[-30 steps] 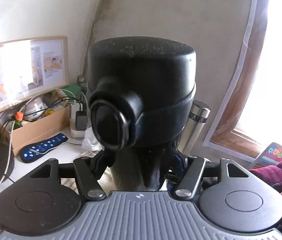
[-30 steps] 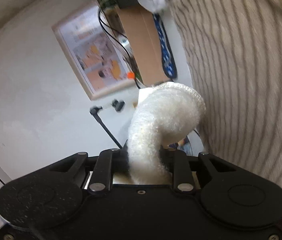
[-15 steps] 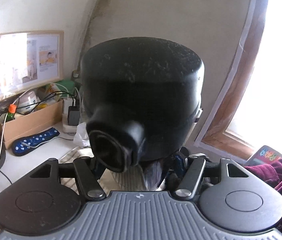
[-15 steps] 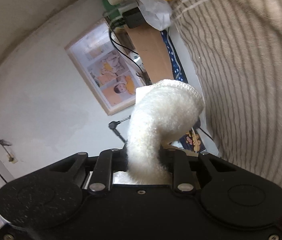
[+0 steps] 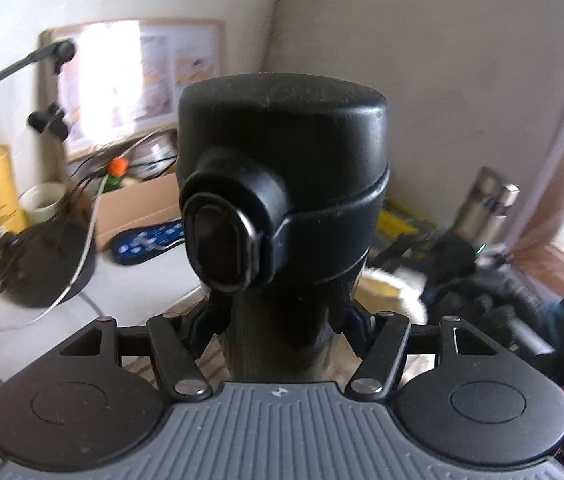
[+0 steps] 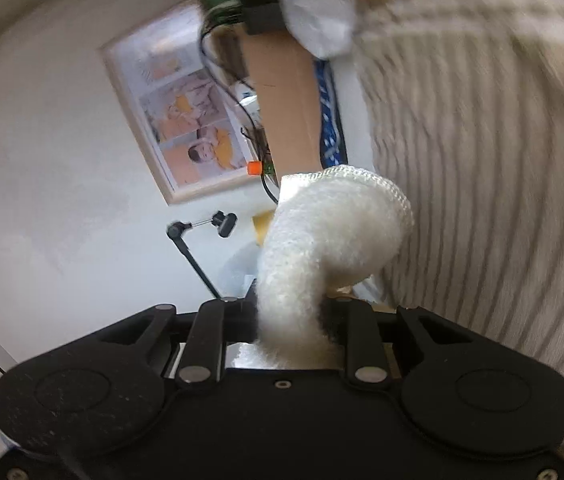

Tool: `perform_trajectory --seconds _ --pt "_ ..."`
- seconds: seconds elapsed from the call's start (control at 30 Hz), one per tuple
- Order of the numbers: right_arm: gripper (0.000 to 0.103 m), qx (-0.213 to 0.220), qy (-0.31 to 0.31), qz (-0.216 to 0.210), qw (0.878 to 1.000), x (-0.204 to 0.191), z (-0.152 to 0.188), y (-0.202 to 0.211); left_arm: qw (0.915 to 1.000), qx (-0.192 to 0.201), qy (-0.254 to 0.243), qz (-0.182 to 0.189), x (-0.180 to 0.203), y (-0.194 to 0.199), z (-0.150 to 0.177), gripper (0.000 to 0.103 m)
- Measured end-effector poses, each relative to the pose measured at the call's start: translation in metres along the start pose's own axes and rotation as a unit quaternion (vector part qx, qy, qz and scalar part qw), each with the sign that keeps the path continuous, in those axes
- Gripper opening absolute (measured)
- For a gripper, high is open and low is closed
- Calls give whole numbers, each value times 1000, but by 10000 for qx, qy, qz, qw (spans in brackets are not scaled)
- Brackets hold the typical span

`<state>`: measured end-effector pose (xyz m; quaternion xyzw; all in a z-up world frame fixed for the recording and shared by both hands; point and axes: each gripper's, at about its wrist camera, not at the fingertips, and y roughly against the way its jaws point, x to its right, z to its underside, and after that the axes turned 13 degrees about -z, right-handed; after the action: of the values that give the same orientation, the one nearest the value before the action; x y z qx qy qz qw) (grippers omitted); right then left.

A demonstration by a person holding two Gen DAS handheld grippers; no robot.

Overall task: Clean container
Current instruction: 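Lower the cloth onto the striped towel and open the right gripper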

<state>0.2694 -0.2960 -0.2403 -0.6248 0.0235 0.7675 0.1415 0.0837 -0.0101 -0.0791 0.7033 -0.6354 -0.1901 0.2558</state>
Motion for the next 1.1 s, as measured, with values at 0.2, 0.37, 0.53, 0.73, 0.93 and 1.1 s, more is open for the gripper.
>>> perform_trajectory --seconds 0.2,0.37,0.53,0.73,0.93,1.1 --pt "22 -632 -347 -659 9952 3 -21 -30 9979 -307 45 -575 -4 -27 7 64" --pt "24 -1913 1071 1271 9674 32 -32 -61 9956 -479 209 -775 -5 -33 11 64" --pt "27 -3193 4138 2190 8239 1 -6 -91 9934 -646 111 -939 4 -45 15 64" --pt "45 -3272 4630 2276 7917 0 -6 -86 9905 -715 13 -1171 11 -55 18 64" --pt "63 -2861 4552 2462 8064 -17 -10 -77 9875 -764 -298 -1345 17 -69 24 64" --pt "68 -2205 4273 2487 8408 -40 -17 -50 9885 -658 -356 -1316 16 -67 31 64"
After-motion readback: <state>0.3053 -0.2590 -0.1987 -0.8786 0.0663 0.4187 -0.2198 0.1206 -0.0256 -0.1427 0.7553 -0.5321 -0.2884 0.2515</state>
